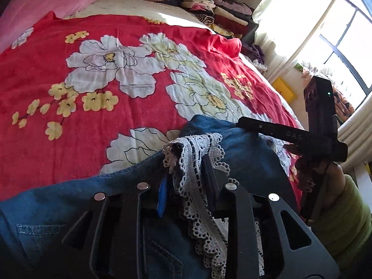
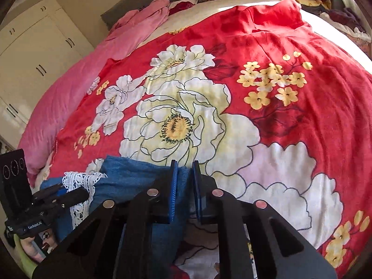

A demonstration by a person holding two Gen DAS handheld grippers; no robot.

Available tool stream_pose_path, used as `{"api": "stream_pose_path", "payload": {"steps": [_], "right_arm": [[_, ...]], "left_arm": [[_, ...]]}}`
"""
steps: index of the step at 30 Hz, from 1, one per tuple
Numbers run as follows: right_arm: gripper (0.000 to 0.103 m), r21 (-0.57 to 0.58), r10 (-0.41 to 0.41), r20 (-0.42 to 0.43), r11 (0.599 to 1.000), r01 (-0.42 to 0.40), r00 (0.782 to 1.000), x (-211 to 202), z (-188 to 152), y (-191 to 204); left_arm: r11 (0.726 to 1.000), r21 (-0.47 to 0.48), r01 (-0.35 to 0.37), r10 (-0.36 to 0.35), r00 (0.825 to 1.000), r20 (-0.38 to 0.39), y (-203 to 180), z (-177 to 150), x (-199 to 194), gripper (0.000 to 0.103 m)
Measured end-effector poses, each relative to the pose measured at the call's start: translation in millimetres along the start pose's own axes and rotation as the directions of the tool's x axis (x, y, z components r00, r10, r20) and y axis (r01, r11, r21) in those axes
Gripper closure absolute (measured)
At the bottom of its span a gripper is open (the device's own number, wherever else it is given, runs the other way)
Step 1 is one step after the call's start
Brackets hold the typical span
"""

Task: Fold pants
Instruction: 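Open the left tool and release the folded leg onto the pants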

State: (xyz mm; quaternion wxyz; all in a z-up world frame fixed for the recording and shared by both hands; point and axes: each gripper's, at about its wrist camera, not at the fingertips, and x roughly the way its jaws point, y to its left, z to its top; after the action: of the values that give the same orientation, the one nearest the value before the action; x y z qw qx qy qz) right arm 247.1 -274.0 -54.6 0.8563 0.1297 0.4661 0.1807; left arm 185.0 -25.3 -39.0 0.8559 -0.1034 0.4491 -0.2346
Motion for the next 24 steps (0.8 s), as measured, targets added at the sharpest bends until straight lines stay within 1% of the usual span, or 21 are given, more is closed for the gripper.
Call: {"api": "stream_pose_path", "payload": {"steps": [1,2,3,4,6,8,10,14,19,21,24], "right_arm": [[0.084,0.007,-0.004,0.007,1.000,0.004,1.000,-2,-1,0],[0.081,0.003,-0.009,0.018,1.000,0.009,1.000,-7,-2,1],[0.074,-0.008,-0.024,0.035,1.000,0.024,0.999,-15,-5,4],[0.065,-0.023,-0.035,0.054,0.999,0.036,0.998,-22,-8,7],[0.055,-0.059,-0.043,0.089,0.997,0.048,0.995,-40,-15,13],[0.049,-0.118,-0.052,0.122,0.991,0.066,0.991,-62,-27,20],[0.042,-0.174,-0.059,0.143,0.981,0.083,0.988,-78,-40,27],[0.042,-0.259,-0.050,0.160,0.962,0.091,0.986,-100,-68,39],[0.042,-0.351,-0.055,0.150,0.930,0.105,0.987,-109,-98,51],[0.042,-0.366,-0.054,0.144,0.925,0.104,0.988,-111,-107,53],[0.042,-0.384,-0.036,0.134,0.919,0.085,0.990,-113,-117,56]], "left_arm": [[1.000,-0.004,0.001,-0.002,1.000,-0.002,1,0,0,0.078],[1.000,-0.009,0.004,-0.004,1.000,0.004,1,-1,-2,0.077],[1.000,-0.009,0.004,-0.004,1.000,0.007,1,-1,-4,0.071],[1.000,-0.006,0.001,-0.001,1.000,0.012,1,-1,-8,0.069],[1.000,-0.006,-0.001,0.001,1.000,0.024,1,-2,-16,0.066],[1.000,-0.008,0.019,-0.019,0.999,0.045,-1,-5,-30,0.061],[0.999,-0.016,0.042,-0.041,0.998,0.050,-3,-14,-44,0.056],[0.996,-0.047,0.079,-0.078,0.996,0.032,-4,-40,-63,0.052],[0.995,-0.021,0.098,-0.099,0.995,-0.014,-21,-80,-84,0.052],[0.993,-0.017,0.113,-0.114,0.992,-0.054,-29,-96,-85,0.052],[0.986,-0.056,0.154,-0.160,0.980,-0.118,-34,-114,-77,0.052]]}}
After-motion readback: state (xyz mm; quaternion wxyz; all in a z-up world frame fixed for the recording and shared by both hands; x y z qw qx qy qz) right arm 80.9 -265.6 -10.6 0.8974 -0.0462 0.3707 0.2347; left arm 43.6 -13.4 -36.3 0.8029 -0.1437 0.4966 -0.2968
